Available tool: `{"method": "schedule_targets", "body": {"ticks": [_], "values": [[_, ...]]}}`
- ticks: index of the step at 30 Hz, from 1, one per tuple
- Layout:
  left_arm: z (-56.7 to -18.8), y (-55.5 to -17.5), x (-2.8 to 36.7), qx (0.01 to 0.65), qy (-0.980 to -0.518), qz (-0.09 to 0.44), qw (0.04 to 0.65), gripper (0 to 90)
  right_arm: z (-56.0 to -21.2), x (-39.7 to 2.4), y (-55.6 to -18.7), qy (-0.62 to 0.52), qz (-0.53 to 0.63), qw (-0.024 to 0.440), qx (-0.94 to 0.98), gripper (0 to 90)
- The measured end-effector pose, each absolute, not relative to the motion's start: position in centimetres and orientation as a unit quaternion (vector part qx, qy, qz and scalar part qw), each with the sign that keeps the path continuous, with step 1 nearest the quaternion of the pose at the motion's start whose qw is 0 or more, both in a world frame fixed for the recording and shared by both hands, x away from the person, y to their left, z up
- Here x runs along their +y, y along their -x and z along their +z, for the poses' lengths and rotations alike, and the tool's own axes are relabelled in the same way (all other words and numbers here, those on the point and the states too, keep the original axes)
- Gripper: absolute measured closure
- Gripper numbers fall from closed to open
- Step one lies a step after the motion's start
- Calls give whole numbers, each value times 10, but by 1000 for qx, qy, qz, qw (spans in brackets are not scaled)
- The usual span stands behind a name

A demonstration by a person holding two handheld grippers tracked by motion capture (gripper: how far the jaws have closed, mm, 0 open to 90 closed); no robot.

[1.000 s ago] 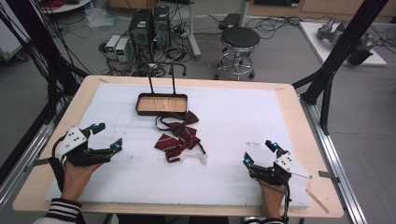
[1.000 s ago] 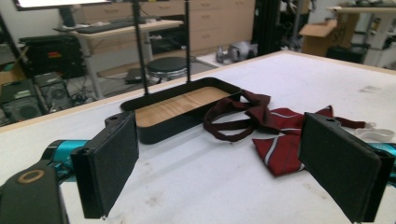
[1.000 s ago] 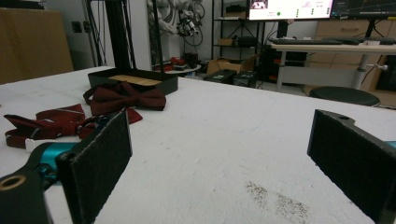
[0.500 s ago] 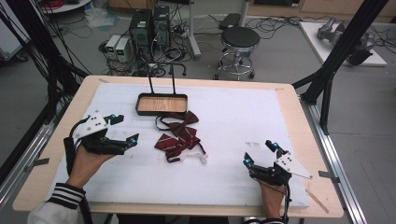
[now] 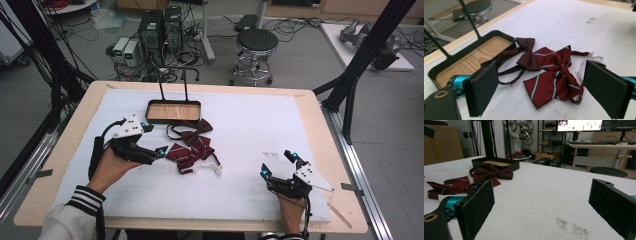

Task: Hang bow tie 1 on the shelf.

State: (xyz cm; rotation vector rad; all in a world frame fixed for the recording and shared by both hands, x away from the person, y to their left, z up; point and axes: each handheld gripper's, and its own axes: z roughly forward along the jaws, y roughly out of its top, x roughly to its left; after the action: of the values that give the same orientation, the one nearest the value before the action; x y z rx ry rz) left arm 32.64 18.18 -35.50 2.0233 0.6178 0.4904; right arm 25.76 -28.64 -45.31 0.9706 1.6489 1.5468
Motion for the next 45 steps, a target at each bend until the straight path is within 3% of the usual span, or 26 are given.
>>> {"method": "schedule_targets", "body": {"ticks": [45], "values": [[-380,-373,78,230,-928,107,274,214,-453,-287,-257,-373,594,334,630,56]]}}
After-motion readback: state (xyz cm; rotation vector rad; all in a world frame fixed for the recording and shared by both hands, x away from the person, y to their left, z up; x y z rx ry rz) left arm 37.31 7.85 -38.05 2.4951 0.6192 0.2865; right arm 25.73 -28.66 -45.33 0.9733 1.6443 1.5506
